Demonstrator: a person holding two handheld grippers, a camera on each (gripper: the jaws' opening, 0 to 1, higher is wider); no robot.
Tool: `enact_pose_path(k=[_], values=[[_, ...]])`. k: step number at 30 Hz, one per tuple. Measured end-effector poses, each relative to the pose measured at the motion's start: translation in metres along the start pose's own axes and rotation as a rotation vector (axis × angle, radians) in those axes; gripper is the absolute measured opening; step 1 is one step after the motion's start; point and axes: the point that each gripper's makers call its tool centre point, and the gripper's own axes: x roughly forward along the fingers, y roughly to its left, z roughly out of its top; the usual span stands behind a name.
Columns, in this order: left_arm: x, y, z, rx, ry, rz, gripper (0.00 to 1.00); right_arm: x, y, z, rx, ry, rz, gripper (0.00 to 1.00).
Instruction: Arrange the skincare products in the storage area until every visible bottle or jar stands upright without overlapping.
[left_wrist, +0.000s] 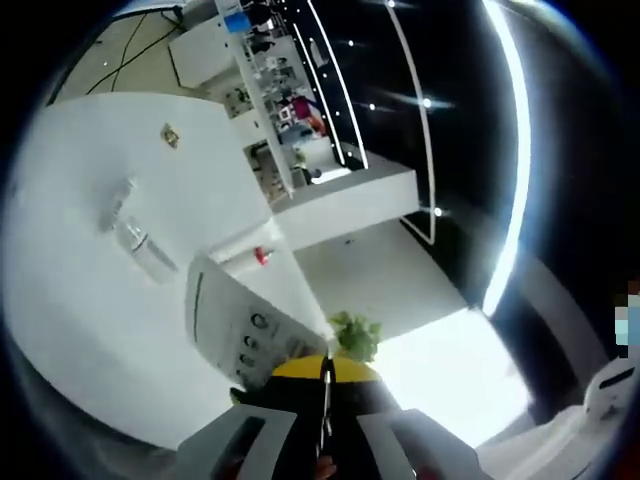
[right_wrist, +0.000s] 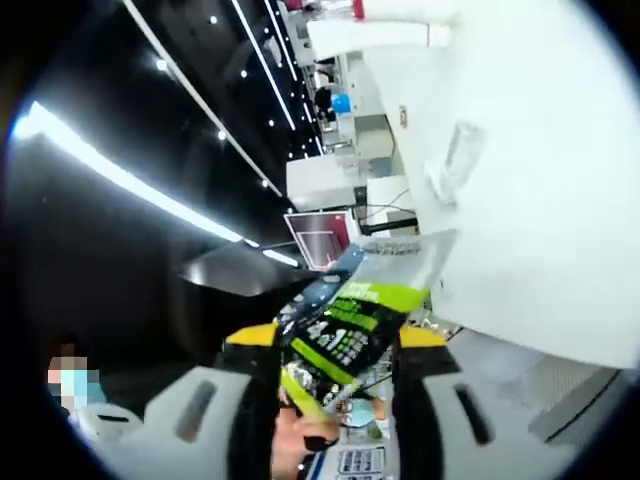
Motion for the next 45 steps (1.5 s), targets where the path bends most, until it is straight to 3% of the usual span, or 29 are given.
enact_pose_path(k=[2, 9, 13, 19, 22, 25, 27, 29, 36, 39, 45], values=[[-0.002, 0.007, -0.003, -0.002, 0.018, 0.030, 0.00, 0.000, 0.005, -0.002, 0.002, 0.014, 0.026, 0.24], [-0.010, 0.017, -0.011, -0.026, 0.025, 0.051, 0.00, 0.003, 0.000, 0.002, -0.083, 0.011, -0.043, 0.06], [-0.017, 0.026, -0.017, -0.035, 0.041, 0.072, 0.00, 0.001, -0.001, -0.004, -0.161, 0.049, -0.101, 0.03], [-0.028, 0.036, -0.032, -0.071, 0.074, 0.089, 0.01, -0.002, -0.004, -0.007, -0.384, 0.129, -0.203, 0.02], [-0.034, 0.038, -0.038, -0.068, 0.085, 0.076, 0.01, -0.002, 0.003, -0.012, -0.456, 0.168, -0.207, 0.02], [-0.037, 0.039, -0.043, -0.073, 0.083, 0.075, 0.03, -0.002, 0.011, -0.025, -0.520, 0.251, -0.187, 0.01], [-0.039, 0.044, -0.037, -0.086, 0.026, 0.086, 0.12, 0.000, 0.014, -0.044, -0.600, 0.353, -0.180, 0.01], [-0.040, 0.045, -0.034, -0.124, -0.001, 0.078, 0.14, 0.000, 0.012, -0.059, -0.654, 0.438, -0.189, 0.01], [-0.043, 0.039, -0.024, -0.142, -0.036, 0.047, 0.06, 0.010, 0.011, -0.083, -0.680, 0.524, -0.154, 0.01], [-0.047, 0.039, -0.016, -0.150, -0.059, 0.042, 0.04, 0.016, 0.013, -0.085, -0.675, 0.516, -0.129, 0.02], [-0.053, 0.033, -0.008, -0.071, -0.047, 0.024, 0.02, 0.024, 0.014, -0.087, -0.642, 0.527, -0.097, 0.02]])
